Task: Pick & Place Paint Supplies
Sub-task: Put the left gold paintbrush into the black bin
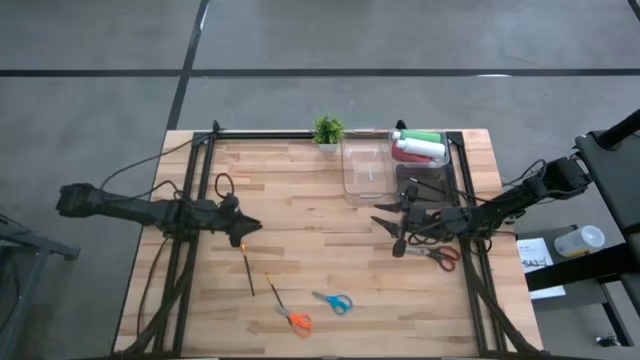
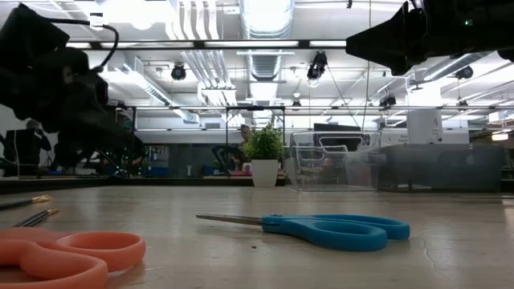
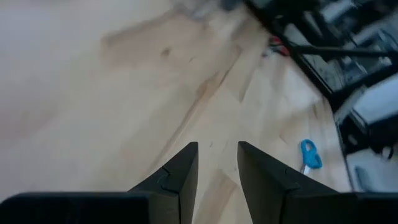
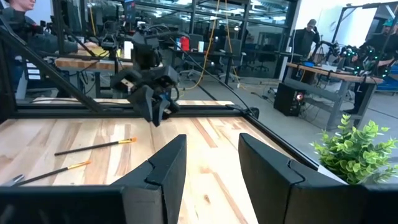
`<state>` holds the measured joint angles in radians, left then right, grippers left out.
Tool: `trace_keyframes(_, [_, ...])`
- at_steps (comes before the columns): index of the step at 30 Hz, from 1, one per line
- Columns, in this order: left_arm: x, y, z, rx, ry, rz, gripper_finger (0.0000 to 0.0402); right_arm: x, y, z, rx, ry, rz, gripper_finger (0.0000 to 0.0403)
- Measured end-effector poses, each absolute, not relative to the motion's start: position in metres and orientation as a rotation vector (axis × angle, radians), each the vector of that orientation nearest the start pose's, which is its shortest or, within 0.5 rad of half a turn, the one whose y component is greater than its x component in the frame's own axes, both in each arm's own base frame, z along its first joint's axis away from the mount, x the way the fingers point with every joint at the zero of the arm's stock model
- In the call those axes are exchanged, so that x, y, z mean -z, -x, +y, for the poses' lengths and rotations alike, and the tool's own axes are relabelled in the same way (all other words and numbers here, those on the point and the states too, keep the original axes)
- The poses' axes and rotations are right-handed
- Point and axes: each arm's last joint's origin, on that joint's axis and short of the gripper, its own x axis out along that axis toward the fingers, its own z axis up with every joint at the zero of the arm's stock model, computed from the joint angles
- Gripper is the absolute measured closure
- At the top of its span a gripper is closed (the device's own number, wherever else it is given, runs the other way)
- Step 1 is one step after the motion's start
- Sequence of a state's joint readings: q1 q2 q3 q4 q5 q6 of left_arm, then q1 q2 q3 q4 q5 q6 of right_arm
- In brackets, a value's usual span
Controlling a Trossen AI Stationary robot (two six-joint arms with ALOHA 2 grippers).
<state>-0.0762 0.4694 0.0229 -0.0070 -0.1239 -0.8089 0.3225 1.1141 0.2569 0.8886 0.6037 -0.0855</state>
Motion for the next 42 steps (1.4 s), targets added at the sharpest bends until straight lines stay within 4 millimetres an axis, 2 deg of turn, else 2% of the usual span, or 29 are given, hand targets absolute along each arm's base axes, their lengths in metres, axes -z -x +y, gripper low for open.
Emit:
trace_keyframes(5, [-0.141,-0.118,-0.008,-0.311,0.879,0.443,0.0280,-0.197,-0.196,0.048,0.282,0.072,-0.015,0.0261])
trace_keyframes(10, [-0.171,-0.126,-0.016,-0.304,0.897,0.383,0.0280,-0.197,-0.196,0.048,0.282,0.072,-0.015,0.0261])
trace_keyframes(12, [-0.180,-0.127,-0.020,-0.351,0.905,0.403,0.0280,-0.197,-0.196,0.048,0.282,0.072,-0.015,0.0261])
trace_keyframes(16, [-0.183,-0.126,-0.033,-0.523,0.969,0.511,0.0280,-0.197,-0.196,0.048,0.282,0.072,-0.015,0.0261])
trace_keyframes(19, [-0.184,-0.131,-0.049,-0.569,1.017,0.540,0.0280,-0.197,-0.196,0.048,0.282,0.072,-0.015,0.0261])
trace_keyframes(25, [-0.168,-0.135,-0.077,-0.741,1.179,0.583,0.0280,-0.197,-0.196,0.048,0.282,0.073,-0.014,0.0261])
trace_keyframes(30, [-0.148,-0.130,-0.093,-0.891,1.327,0.719,0.0280,-0.197,-0.196,0.048,0.282,0.072,-0.015,0.0261])
trace_keyframes(35, [-0.136,-0.130,-0.103,-0.955,1.328,0.772,0.0280,-0.197,-0.196,0.048,0.282,0.072,-0.015,0.0261])
trace_keyframes(42, [-0.123,-0.129,-0.102,-1.012,1.260,0.771,0.0280,-0.197,-0.196,0.048,0.282,0.072,-0.015,0.0261])
